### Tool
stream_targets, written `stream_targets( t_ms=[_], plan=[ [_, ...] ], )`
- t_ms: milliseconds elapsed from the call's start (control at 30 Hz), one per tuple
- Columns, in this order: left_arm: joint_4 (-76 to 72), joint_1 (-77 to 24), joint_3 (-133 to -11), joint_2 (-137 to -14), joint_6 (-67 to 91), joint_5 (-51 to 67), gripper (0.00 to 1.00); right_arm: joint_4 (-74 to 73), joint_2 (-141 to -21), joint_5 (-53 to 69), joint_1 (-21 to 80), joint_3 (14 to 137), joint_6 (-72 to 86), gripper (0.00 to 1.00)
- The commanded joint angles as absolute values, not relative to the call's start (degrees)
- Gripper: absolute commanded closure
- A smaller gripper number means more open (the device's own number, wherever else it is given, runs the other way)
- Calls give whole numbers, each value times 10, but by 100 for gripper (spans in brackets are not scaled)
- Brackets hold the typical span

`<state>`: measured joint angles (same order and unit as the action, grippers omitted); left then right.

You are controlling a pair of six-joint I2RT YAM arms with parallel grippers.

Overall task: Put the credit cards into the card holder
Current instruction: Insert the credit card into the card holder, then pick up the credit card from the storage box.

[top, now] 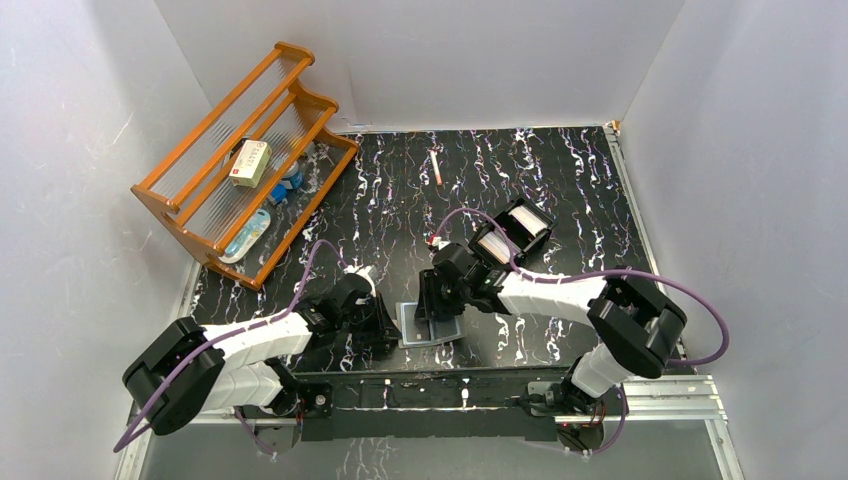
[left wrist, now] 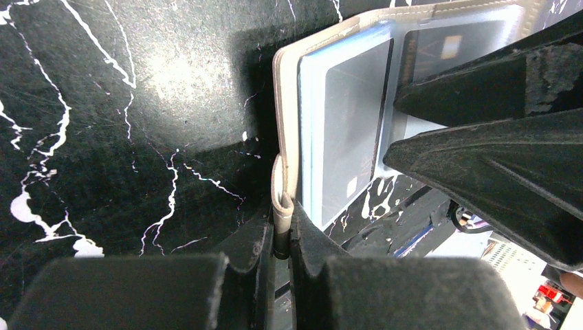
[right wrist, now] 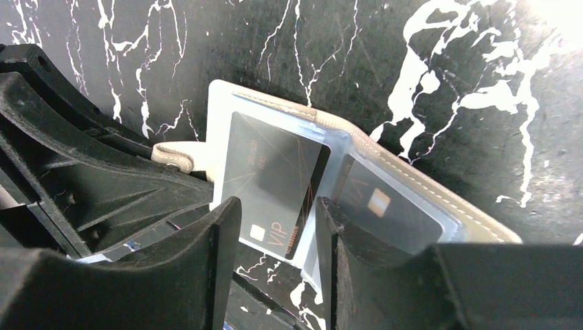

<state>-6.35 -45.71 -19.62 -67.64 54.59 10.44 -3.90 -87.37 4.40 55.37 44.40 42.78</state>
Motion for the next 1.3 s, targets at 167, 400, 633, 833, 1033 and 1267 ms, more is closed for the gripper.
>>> stream_targets(
  t_ms=[167,400,633,833,1033,1267],
  plan=[
    [-21,-457,-213,-641,532,82,88,-104,-816,8,552,502,345,45],
    [10,-457,-228,-609,533,76,70,-190,-796,-81,540,551,268,41],
    [47,-457,-247,-552,534,53,63,-249,-799,-214,497,607,175,39],
    [95,-457,-275,-510,513,22,56,-239,-810,-251,412,631,71,39],
    [151,-457,-318,-487,482,-7,54,-215,-851,-288,324,653,4,39],
    [182,-457,-331,-453,472,-17,52,-160,-919,-349,303,661,-91,42]
  ],
)
